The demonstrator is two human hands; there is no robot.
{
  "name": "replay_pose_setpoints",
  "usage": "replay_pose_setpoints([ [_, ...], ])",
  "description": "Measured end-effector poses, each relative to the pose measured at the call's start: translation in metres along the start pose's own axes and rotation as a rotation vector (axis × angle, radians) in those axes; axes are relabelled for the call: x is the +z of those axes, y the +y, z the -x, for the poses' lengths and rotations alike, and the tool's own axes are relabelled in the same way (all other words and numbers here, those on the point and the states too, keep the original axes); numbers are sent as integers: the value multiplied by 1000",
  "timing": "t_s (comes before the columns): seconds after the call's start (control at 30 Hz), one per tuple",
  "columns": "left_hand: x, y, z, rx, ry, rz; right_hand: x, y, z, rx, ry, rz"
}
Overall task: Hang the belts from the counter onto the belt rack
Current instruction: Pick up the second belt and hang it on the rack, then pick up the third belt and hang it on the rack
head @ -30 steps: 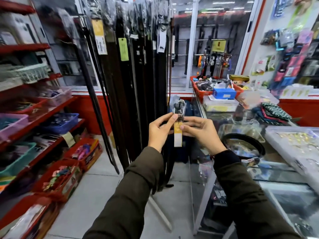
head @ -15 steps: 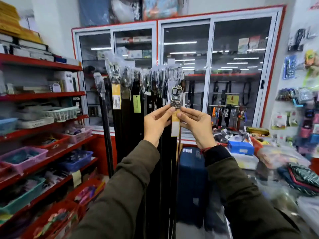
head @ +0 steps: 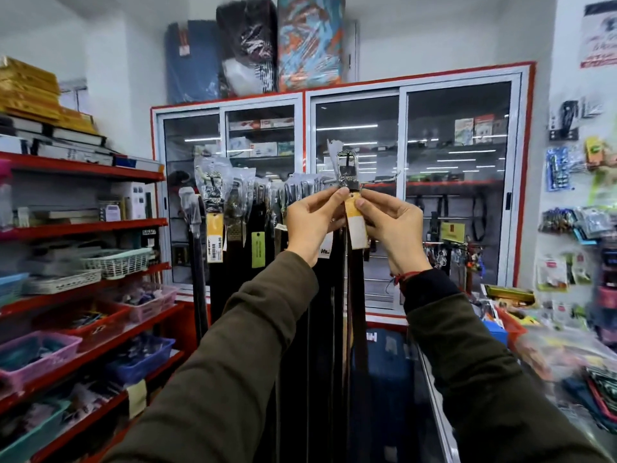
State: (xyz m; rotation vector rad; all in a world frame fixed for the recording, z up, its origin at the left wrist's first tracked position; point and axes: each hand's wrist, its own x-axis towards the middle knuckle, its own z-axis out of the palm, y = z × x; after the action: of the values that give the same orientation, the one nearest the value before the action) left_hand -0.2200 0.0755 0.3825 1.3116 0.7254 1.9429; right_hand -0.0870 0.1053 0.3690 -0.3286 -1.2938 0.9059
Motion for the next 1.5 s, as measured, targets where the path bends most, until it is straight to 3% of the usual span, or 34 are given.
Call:
replay_pose_setpoints([
  [0.33, -6, -19, -9, -65, -1, -79, -3, 16, -3, 157, 30, 24],
  [0.5, -12, -24, -9, -69, 40, -149, 2, 28, -6, 167, 36, 149],
  [0.7, -21, -45, 9, 288, 55, -706, -5, 50, 15, 144, 61, 291],
  [0.9, -30, -90, 60, 576, 19, -1075, -37, 83, 66, -147, 67, 778],
  [1.03, -33, -124, 95, 658, -82, -1294, -66, 99, 108, -212, 63, 1096],
  [1.17, -33, -164, 134, 631, -218, -1327, -98, 107, 153, -149, 66, 1319],
  [1.5, -6, -268, 244, 343, -614, -1242, -204, 107, 271, 181, 56, 1591],
])
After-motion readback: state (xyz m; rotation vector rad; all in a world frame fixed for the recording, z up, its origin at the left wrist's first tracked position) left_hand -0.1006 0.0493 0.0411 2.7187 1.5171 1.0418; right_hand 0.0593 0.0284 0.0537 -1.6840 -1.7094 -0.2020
